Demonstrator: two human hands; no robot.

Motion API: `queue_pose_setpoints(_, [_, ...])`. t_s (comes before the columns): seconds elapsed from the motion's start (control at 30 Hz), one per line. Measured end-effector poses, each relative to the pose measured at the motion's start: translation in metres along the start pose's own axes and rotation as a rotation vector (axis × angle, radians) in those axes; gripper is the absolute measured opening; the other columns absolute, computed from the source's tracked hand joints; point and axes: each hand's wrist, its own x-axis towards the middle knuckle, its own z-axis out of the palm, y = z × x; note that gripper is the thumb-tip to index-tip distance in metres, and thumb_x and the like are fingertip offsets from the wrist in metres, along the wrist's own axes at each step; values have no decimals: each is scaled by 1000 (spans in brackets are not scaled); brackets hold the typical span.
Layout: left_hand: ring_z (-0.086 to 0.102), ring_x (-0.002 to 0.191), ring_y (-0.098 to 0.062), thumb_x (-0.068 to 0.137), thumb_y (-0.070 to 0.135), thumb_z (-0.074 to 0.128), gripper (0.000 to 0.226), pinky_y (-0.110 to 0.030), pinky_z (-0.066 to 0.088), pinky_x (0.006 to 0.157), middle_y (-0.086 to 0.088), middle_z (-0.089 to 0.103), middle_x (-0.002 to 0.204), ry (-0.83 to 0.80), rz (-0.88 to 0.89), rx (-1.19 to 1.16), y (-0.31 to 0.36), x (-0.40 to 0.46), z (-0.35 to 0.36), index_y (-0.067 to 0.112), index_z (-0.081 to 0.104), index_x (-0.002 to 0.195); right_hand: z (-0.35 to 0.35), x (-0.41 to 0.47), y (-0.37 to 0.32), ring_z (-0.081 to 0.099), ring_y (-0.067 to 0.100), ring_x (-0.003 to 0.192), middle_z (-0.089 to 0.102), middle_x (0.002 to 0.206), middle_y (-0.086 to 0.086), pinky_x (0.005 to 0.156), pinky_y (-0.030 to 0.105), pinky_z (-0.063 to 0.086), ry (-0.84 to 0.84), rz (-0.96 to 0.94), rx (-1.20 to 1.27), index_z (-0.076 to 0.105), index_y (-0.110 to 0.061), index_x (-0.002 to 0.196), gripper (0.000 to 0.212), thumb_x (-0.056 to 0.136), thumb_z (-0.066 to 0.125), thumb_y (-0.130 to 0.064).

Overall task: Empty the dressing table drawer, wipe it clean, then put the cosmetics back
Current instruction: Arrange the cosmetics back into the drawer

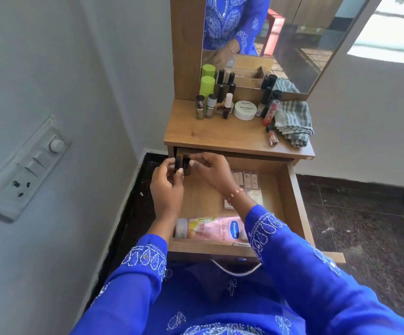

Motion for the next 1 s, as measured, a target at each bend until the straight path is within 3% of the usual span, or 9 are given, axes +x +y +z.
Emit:
queue_pose_setpoints(0.07, [61,96,-14,86,8,58,29,-19,49,82,-7,64,107,-66,37,12,2,-3,0,8,58,115,-2,-6,-13,66,18,87,71,100,12,81,25,53,-46,-33,64,65,-7,113,27,86,63,-13])
queue_pose_setpoints(0.17, [62,98,-15,86,9,59,35,-24,52,84,-8,65,108,-152,57,27,3,-5,1,10,56,121,-2,-9,-21,67,23,94,71,100,9,85,31,55,-82,-71,-26,66,-9,110,26,84,65,-10])
queue_pose_setpoints(0.4, [59,98,-14,86,5,58,39,-18,47,83,-11,63,109,-133,-3,9,5,-6,0,7,53,125,-5,-8,-7,59,12,76,71,89,12,65,8,48,100,23,-49,70,-4,95,14,81,67,-3])
queue_pose_setpoints(0.5, [56,96,-11,89,2,49,36,-9,41,79,-12,62,112,-67,-77,5,6,-3,-1,6,54,124,-8,-3,3,58,12,78,68,85,10,81,29,56,171,89,-71,71,-3,92,13,80,66,1])
queue_pose_setpoints(0.67, [56,93,-10,89,1,46,31,-5,43,73,-8,62,109,-68,-42,69,7,-5,-2,8,59,116,-29,-9,15,59,12,80,71,89,11,86,30,54,241,140,-100,71,-1,92,14,79,67,1])
queue_pose_setpoints(0.8, [60,95,-15,88,0,47,25,-21,49,84,-7,63,104,-144,87,78,11,-13,4,6,64,106,-61,-24,29,61,15,76,63,73,-1,81,37,55,316,154,-144,72,-4,90,15,76,69,-1])
queue_pose_setpoints(0.9, [60,94,-12,89,2,48,24,-19,49,84,-2,62,103,-215,129,72,19,-25,12,8,65,105,-85,-41,41,60,13,76,66,81,3,76,29,55,336,166,-223,72,-6,94,17,78,67,-1])
queue_pose_setpoints(1.0, [59,91,-7,89,4,49,23,-12,47,81,2,61,102,-284,135,71,27,-38,21,11,65,103,-106,-60,54,55,12,74,65,81,6,59,5,41,377,169,-312,72,-4,92,16,78,66,1])
